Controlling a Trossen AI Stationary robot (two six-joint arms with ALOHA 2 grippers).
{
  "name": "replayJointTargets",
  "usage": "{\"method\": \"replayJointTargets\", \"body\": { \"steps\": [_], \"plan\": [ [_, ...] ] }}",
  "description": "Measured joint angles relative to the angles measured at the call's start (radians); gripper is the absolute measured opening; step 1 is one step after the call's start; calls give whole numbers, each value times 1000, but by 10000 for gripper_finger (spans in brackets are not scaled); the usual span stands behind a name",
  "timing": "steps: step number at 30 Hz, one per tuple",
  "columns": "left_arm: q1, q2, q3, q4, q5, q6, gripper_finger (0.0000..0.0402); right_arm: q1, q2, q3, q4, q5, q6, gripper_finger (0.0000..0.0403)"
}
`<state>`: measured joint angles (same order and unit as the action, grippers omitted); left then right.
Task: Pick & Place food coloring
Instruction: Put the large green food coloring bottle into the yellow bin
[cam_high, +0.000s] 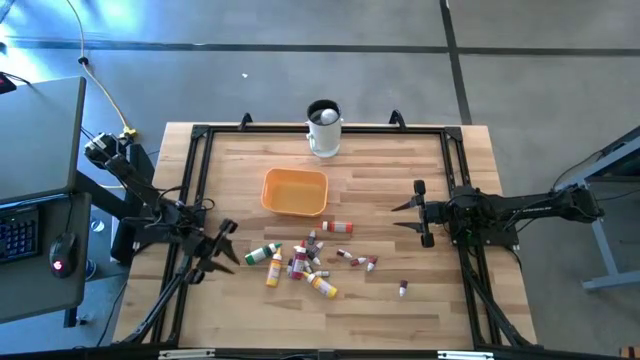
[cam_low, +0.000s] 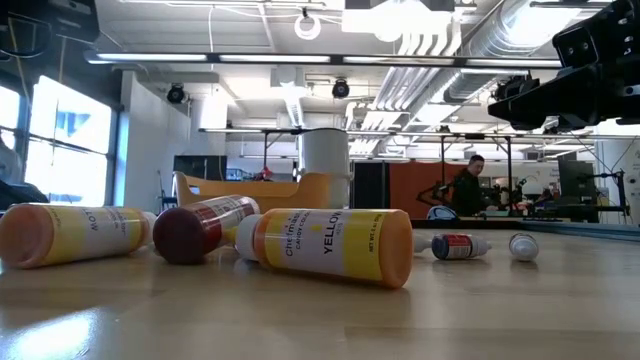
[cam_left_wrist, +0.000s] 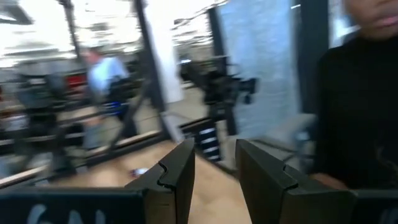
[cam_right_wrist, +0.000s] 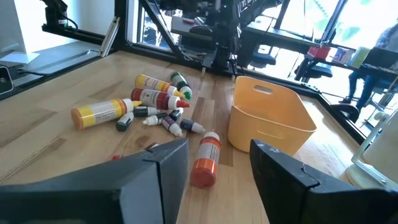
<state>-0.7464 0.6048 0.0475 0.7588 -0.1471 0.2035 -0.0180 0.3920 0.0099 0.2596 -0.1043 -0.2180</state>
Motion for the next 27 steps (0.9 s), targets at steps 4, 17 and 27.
{"method": "replayJointTargets", "body": {
  "steps": [4, 17, 27],
  "plan": [
    [0, 0, 0, -8, 60, -9, 115, 0, 0, 0, 0, 0, 0, 165],
    [0, -1, 4, 85, -740, 11, 115, 0, 0, 0, 0, 0, 0, 165],
    [0, -1, 267, -173, -1013, 228, 115, 0, 0, 0, 0, 0, 0, 165]
  ]
}}
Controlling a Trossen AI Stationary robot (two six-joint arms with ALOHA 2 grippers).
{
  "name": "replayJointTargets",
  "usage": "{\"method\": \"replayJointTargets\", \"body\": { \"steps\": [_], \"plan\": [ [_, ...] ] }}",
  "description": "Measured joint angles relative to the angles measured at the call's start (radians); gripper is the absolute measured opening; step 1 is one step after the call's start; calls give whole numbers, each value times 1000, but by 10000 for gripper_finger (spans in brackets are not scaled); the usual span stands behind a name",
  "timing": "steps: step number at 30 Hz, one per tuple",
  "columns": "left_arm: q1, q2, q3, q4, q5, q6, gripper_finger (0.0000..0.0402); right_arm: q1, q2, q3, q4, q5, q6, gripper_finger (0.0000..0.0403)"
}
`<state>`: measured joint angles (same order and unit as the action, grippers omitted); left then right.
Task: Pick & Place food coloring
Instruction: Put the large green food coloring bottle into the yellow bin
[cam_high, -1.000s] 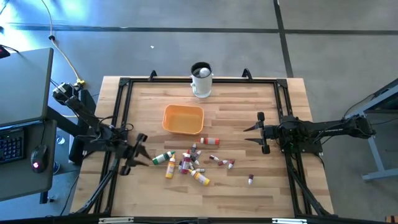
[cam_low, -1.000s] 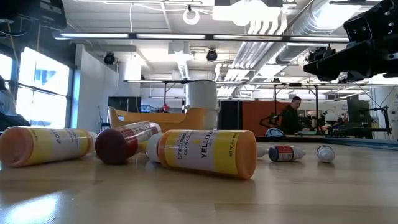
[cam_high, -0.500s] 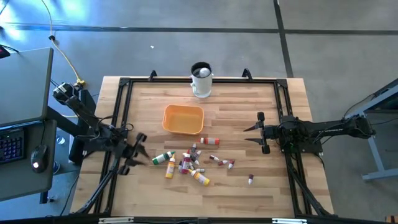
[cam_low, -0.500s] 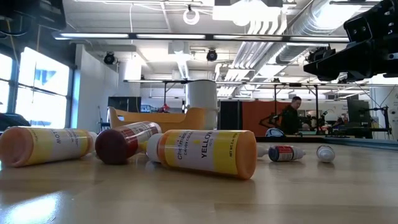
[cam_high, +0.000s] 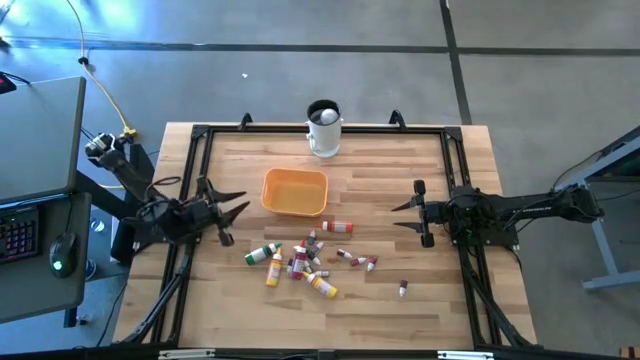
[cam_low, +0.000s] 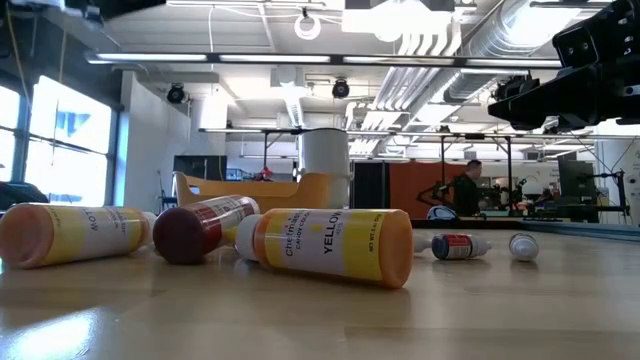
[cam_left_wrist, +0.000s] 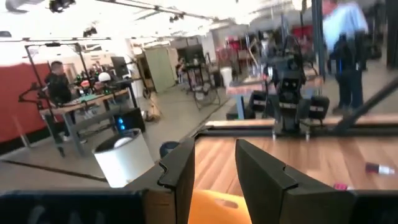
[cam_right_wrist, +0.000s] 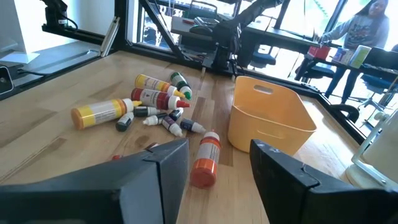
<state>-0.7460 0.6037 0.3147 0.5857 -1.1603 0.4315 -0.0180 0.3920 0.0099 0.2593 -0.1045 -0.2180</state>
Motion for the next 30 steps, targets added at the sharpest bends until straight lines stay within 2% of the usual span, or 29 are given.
{"method": "replayJointTargets", "body": {
  "steps": [3, 7, 10, 12, 14, 19, 25, 30],
  "plan": [
    [0, 12, 143, -349, -7, -128, 119, 0, 0, 0, 0, 0, 0, 165],
    [0, 46, 318, -797, -4, -425, 149, 0, 0, 0, 0, 0, 0, 165],
    [0, 76, 415, -1052, 93, -646, 180, 0, 0, 0, 0, 0, 0, 165],
    [0, 94, 474, -1140, 168, -820, 196, 0, 0, 0, 0, 0, 0, 165],
    [0, 116, 519, -1223, 192, -953, 203, 0, 0, 0, 0, 0, 0, 165],
    [13, 186, 586, -1404, 238, -1137, 201, 0, 0, 0, 0, 0, 0, 165],
    [154, 297, 588, -1506, 415, -1300, 200, 0, 0, 0, 0, 0, 0, 165],
    [302, 428, 588, -1526, 649, -1280, 199, 0, 0, 0, 0, 0, 0, 165]
  ]
}}
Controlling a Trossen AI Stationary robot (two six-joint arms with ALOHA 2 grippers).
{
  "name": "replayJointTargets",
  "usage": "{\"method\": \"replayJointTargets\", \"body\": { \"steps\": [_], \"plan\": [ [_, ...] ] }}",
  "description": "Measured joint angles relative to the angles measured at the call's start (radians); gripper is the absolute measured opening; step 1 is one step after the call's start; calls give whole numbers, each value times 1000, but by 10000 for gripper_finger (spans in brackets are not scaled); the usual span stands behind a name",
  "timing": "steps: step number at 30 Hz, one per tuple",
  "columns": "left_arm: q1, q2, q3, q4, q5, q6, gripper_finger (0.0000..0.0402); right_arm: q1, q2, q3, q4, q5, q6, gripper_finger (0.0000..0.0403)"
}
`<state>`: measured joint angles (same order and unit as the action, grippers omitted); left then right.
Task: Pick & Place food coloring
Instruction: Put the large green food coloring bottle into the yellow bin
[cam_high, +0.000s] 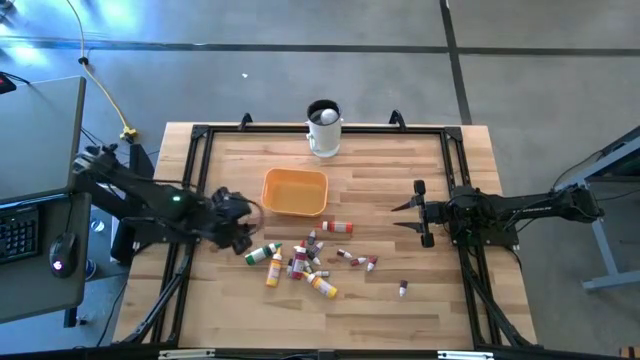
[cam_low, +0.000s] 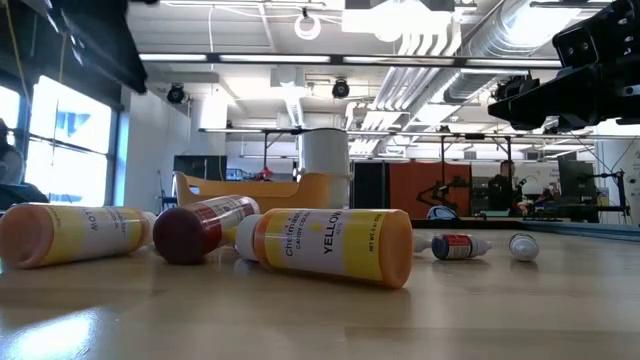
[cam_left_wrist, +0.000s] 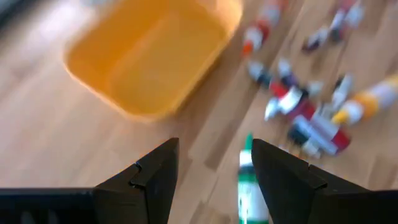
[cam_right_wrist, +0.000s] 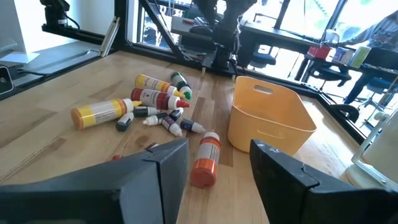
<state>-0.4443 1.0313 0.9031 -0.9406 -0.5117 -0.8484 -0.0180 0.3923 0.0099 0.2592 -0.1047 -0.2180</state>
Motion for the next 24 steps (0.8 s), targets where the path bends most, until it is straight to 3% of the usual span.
{"method": "replayJointTargets", "body": {
  "steps": [8, 12, 24],
  "plan": [
    [125, 224, 0, 109, 246, 166, 199, 0, 0, 0, 14, 0, -27, 165],
    [180, 315, 0, 185, 382, 163, 199, 0, 0, 0, 30, -6, 13, 165],
    [241, 513, 0, 279, 569, 161, 199, 0, 0, 0, 65, -10, 38, 165]
  ]
}}
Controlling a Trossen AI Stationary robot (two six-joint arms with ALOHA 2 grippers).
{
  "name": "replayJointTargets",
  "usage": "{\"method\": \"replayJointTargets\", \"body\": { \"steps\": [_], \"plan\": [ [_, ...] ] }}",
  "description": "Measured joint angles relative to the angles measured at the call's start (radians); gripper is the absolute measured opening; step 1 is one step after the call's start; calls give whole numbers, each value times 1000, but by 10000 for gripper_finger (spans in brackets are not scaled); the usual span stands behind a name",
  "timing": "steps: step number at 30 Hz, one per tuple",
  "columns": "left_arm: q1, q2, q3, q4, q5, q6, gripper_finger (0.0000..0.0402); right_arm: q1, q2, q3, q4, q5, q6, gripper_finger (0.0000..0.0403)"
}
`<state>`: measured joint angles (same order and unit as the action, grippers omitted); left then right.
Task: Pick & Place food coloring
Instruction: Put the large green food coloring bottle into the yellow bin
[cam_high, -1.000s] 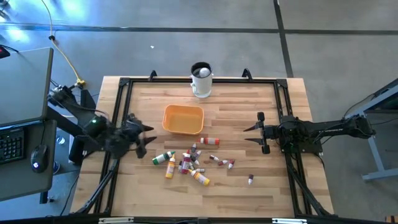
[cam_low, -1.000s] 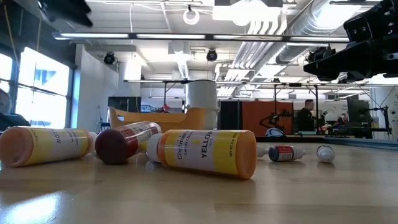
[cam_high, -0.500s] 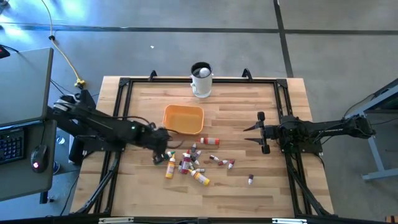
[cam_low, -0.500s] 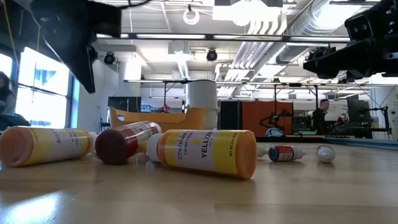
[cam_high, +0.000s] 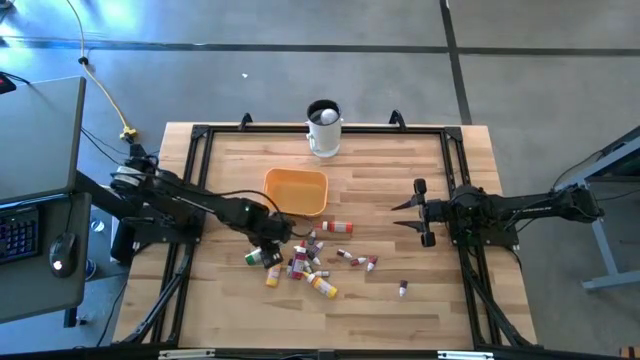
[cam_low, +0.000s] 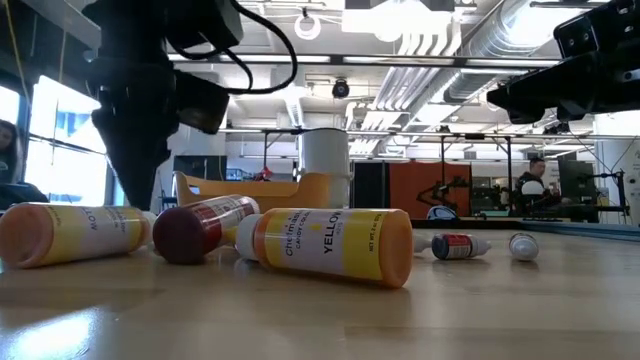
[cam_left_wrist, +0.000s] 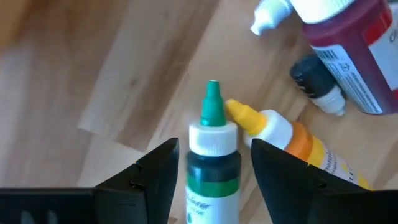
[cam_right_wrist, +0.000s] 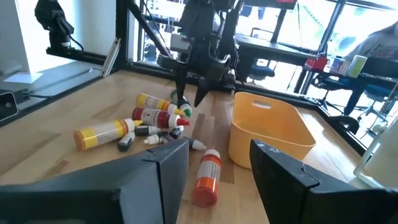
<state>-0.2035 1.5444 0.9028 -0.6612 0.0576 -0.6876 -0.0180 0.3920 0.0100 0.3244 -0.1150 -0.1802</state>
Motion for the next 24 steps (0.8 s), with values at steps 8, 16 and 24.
{"method": "replayJointTargets", "body": {
  "steps": [8, 16, 24],
  "plan": [
    [1, 69, 0, 9, 1, 3, 199, 0, 0, 0, 2, 0, -3, 165],
    [1, 78, 0, 12, -24, 39, 189, 0, 0, 0, 2, 0, -3, 165],
    [1, 76, 0, 21, -103, 65, 105, 0, 0, 0, 2, 0, -3, 165]
  ]
}}
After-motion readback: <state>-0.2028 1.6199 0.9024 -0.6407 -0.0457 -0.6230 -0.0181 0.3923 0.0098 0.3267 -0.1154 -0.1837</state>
